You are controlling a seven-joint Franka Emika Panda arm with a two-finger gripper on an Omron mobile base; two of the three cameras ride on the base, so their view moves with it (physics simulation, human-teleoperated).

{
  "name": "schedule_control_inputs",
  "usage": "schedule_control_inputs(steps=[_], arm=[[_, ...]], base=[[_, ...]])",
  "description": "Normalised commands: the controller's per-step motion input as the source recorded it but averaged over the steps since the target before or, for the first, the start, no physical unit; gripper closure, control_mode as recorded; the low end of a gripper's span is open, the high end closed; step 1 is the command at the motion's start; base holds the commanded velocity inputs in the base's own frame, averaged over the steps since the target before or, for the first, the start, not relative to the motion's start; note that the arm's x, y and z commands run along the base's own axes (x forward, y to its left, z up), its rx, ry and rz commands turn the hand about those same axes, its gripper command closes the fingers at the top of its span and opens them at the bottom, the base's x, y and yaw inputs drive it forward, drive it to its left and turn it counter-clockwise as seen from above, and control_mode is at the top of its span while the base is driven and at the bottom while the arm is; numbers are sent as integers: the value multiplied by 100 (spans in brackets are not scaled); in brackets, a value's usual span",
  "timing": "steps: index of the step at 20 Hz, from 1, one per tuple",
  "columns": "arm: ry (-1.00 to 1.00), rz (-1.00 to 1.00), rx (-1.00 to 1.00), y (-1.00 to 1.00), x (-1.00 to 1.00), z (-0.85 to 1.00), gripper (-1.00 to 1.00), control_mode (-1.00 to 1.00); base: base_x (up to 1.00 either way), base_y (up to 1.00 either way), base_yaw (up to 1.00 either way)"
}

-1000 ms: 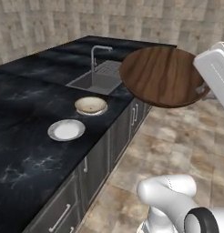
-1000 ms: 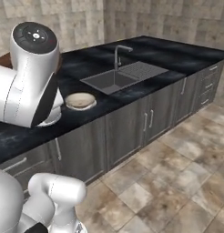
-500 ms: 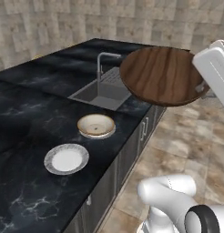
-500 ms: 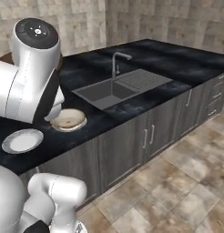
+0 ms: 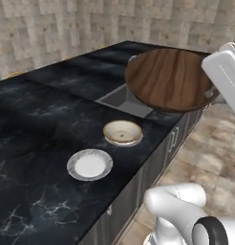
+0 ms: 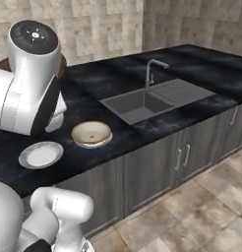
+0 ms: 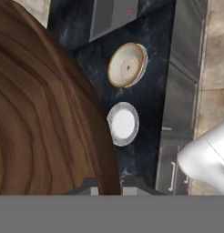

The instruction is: Move the bowls from the cabinet to the plates on the dining table.

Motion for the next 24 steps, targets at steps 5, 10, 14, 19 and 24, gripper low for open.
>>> schedule_control_inputs(steps=[5,10,14,19,24], arm=[[0,0,0,0,0,0,100,100],[0,0,0,0,0,0,100,100],[0,0,0,0,0,0,100,100],[1,0,-1,7,27,-9,100,-100],[0,-12,0,32,8,-24,100,-100]], base=[[55,-10,40],[57,-2,43],[59,-3,36],[7,0,3],[0,0,0]])
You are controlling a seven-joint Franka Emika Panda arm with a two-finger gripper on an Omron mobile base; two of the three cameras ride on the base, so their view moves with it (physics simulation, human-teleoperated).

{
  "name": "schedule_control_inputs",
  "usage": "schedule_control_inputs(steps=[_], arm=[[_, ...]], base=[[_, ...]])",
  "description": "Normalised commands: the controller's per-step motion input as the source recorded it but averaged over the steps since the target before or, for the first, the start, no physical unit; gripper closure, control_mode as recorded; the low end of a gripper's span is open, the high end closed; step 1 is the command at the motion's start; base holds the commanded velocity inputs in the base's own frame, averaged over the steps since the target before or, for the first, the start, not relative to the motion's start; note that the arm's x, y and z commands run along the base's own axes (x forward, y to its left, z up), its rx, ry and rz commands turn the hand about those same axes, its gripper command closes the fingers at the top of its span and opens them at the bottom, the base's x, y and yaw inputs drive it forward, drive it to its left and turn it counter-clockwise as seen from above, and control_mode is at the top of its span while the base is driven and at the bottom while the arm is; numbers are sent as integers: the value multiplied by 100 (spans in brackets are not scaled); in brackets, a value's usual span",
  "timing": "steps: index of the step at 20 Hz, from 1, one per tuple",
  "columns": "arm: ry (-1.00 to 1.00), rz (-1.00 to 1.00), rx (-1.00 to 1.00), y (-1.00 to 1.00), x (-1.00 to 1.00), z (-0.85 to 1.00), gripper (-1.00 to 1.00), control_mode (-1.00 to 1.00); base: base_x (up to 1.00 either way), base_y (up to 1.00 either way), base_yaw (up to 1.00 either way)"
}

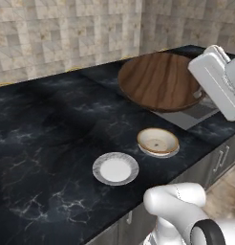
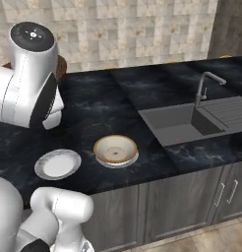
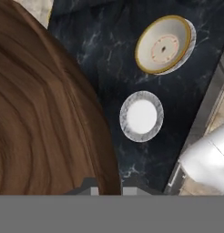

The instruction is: Move the bowls from the cabinet to the plates on the dining table.

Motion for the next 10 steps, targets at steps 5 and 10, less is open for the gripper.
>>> schedule_control_inputs(steps=[5,10], arm=[[-1,-37,0,30,-7,-42,100,-100],[0,-31,9,15,-31,-44,100,-100]], base=[[0,0,0],[0,0,0]])
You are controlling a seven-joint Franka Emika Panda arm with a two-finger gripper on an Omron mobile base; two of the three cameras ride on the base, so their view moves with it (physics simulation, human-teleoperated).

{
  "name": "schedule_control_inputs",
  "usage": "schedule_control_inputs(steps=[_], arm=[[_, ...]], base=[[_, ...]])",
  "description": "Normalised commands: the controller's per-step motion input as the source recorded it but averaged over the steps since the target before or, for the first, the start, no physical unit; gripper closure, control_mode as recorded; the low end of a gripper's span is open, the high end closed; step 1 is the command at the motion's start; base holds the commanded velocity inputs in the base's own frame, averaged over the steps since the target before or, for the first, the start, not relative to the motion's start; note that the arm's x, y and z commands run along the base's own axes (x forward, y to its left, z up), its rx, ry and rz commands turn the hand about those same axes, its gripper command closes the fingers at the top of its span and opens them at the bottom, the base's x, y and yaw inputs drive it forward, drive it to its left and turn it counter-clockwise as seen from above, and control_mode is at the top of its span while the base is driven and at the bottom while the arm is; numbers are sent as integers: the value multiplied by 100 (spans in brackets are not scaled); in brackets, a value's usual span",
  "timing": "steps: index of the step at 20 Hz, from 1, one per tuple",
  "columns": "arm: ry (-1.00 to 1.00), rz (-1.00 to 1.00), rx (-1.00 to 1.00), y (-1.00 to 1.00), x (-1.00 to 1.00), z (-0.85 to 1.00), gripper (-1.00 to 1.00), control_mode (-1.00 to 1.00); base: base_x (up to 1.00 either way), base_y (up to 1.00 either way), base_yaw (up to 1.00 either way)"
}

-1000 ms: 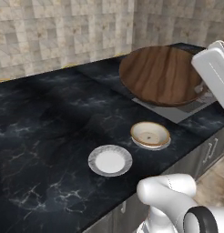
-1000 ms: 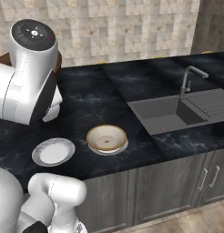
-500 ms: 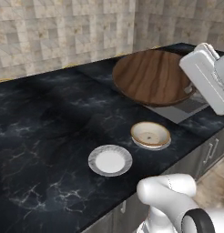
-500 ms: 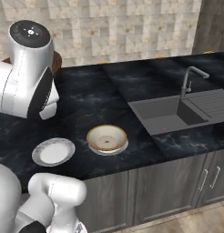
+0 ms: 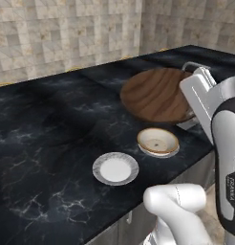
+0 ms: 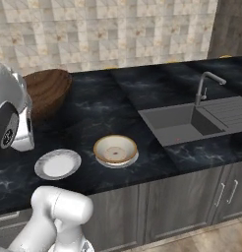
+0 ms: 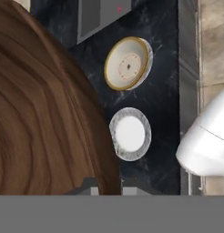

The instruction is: Move the bowls from the cabinet to the plates on the dining table.

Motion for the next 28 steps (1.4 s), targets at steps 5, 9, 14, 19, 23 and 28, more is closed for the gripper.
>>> schedule_control_inputs(steps=[5,9,14,19,23,28], arm=[[-4,-32,15,27,-28,-40,100,-100],[-4,-34,18,23,-15,-25,100,-100],[12,-17,15,21,-5,-19,100,-100],[18,0,9,30,10,-39,100,-100],[10,0,6,45,11,-48,100,-100],[5,-3,0,61,24,-63,100,-100]], base=[[0,0,0],[0,0,0],[0,0,0],[0,0,0],[0,0,0],[0,0,0]])
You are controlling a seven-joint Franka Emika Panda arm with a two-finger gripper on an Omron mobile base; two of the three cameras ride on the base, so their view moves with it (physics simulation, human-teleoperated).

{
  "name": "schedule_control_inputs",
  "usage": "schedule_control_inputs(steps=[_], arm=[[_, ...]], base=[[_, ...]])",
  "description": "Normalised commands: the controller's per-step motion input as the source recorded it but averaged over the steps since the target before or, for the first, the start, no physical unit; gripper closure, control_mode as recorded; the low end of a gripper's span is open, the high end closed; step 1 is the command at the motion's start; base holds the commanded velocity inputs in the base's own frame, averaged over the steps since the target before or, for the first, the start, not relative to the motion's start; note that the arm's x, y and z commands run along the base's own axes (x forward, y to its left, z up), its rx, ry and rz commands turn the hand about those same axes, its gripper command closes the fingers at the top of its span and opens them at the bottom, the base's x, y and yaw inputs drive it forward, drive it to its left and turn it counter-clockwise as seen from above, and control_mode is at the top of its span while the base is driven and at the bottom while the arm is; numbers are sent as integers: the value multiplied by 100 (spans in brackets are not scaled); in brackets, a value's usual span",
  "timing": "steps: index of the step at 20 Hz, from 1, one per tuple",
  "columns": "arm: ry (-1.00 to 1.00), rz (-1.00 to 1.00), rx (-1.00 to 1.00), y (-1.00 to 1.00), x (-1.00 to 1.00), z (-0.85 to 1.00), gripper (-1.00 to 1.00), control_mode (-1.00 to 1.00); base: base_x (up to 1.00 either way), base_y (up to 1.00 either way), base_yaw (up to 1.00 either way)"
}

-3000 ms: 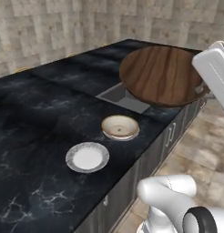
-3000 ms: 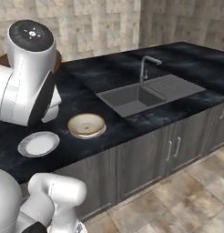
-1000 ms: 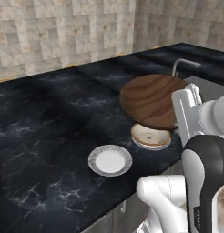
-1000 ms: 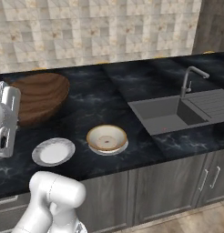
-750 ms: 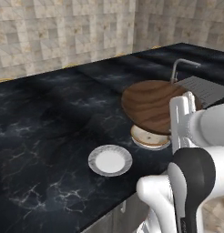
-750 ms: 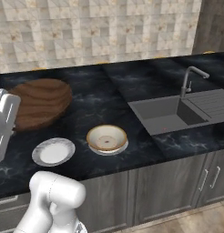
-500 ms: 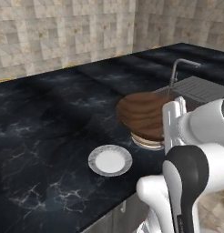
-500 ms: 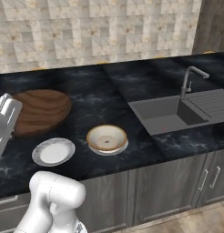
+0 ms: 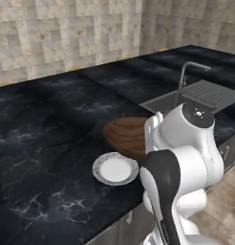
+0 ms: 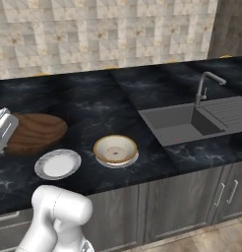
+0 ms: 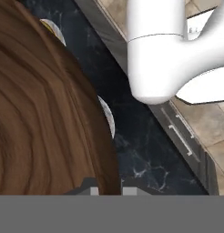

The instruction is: Move the bowls from the cabinet to the plates on the dining table.

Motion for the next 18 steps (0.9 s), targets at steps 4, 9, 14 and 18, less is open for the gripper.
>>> schedule_control_inputs(steps=[4,9,14,18], arm=[[6,-9,0,43,42,-59,100,-100],[7,-9,0,28,46,-44,100,-100],[1,-7,0,23,44,-46,100,-100],[0,-2,0,5,34,-42,100,-100]], base=[[0,0,0],[0,0,0],[0,0,0],[0,0,0]])
